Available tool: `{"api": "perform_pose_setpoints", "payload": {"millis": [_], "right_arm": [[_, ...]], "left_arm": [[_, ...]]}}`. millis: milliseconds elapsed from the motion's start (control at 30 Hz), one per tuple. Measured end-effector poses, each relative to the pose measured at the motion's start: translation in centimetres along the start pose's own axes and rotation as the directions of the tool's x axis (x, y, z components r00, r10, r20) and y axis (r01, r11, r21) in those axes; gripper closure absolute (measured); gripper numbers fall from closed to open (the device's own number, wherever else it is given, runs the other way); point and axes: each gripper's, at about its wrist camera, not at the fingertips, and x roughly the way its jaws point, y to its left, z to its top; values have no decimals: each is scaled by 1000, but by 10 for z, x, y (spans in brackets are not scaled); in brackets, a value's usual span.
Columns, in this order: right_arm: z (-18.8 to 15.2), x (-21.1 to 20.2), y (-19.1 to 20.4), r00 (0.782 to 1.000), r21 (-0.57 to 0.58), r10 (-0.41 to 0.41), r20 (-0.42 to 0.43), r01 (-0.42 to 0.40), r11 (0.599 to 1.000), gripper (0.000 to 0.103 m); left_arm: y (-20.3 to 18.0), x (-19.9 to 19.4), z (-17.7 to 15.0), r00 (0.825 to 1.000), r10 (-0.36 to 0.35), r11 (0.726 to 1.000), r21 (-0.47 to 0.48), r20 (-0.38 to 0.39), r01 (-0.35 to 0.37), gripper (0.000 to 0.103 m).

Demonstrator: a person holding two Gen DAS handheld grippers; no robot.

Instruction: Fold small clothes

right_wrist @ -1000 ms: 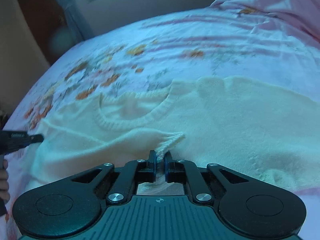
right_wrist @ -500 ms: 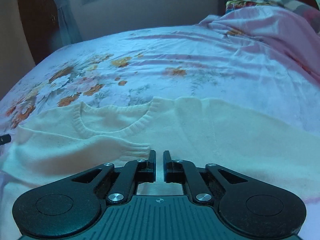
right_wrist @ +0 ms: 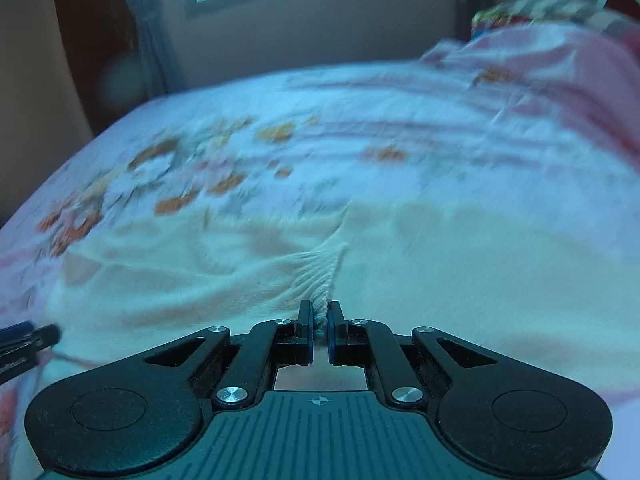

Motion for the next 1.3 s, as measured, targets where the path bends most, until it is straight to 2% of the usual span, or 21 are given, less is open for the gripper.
{"api": "perform_pose_setpoints", "payload": {"millis": [33, 100, 200, 267, 333, 433, 467, 500, 533, 567, 633, 700, 800, 900, 1000, 1100, 1233, 1300], "right_arm": [[-2, 4, -3, 1000, -6, -21, -20, 21, 1000, 97], [-10, 22, -8, 993, -17, -36, -116, 34, 999, 97], [-9, 16, -11, 994, -4, -47, -94, 46, 999, 95], [-3, 2, -14, 997, 17, -76, -18, 76, 997, 92], [4, -4, -10, 998, 10, -56, 35, 56, 998, 92], [7, 14, 0, 1000, 14, -4, -27, 4, 1000, 92], [3, 26, 3, 997, -17, -35, -75, 34, 999, 92], [-4, 38, 3, 990, -40, -58, -130, 53, 998, 92], [-7, 38, 0, 992, -29, -44, -114, 41, 999, 92], [-5, 33, -2, 993, -13, -34, -116, 32, 999, 92], [-3, 15, -11, 997, 41, 9, -80, -6, 999, 92], [-5, -2, -23, 997, 62, -2, -73, 7, 998, 92], [-13, -26, -56, 997, 136, -23, -67, 32, 990, 92], [-20, -49, -89, 994, 171, -77, -76, 89, 981, 92], [-30, -73, -128, 987, 219, -137, -84, 153, 964, 92], [-42, -95, -178, 977, 314, -184, -110, 209, 926, 92], [-58, -119, -243, 958, 428, -246, -147, 286, 857, 91], [-65, -129, -273, 951, 492, -264, -162, 310, 814, 86]], "left_arm": [[-2, 2, 1, 1000, -4, 1000, 8, -7, 4, 48], [-6, 12, -1, 999, 26, 999, 24, -41, -25, 46], [-2, 6, 3, 999, 21, 1000, 3, -40, -21, 49], [-3, -8, 11, 1000, 11, 1000, 6, 25, -11, 47], [-9, -8, 23, 999, -2, 1000, 17, 41, 1, 43], [-22, 17, 27, 1000, 16, 999, 31, -24, -15, 43], [-27, 27, 22, 997, 23, 998, 53, -71, -19, 43], [-28, 33, 15, 996, 32, 997, 71, -84, -26, 41], [-29, 30, 10, 997, 48, 996, 83, -58, -43, 38], [-29, 26, 10, 997, 55, 995, 89, -55, -50, 39], [-28, 11, 12, 998, 28, 997, 69, -49, -24, 39], [-34, -5, 12, 999, -2, 997, 81, -35, 5, 39], [-56, -23, 7, 999, -41, 991, 129, -25, 44, 36], [-83, -30, -2, 995, -88, 980, 172, -49, 95, 35], [-106, -32, -5, 992, -112, 979, 164, -62, 121, 36], [-130, -30, -2, 987, -140, 977, 149, -77, 150, 36], [-164, -23, 4, 989, -131, 973, 180, -71, 142, 36], [-175, -19, 7, 988, -132, 973, 178, -79, 144, 36]]}}
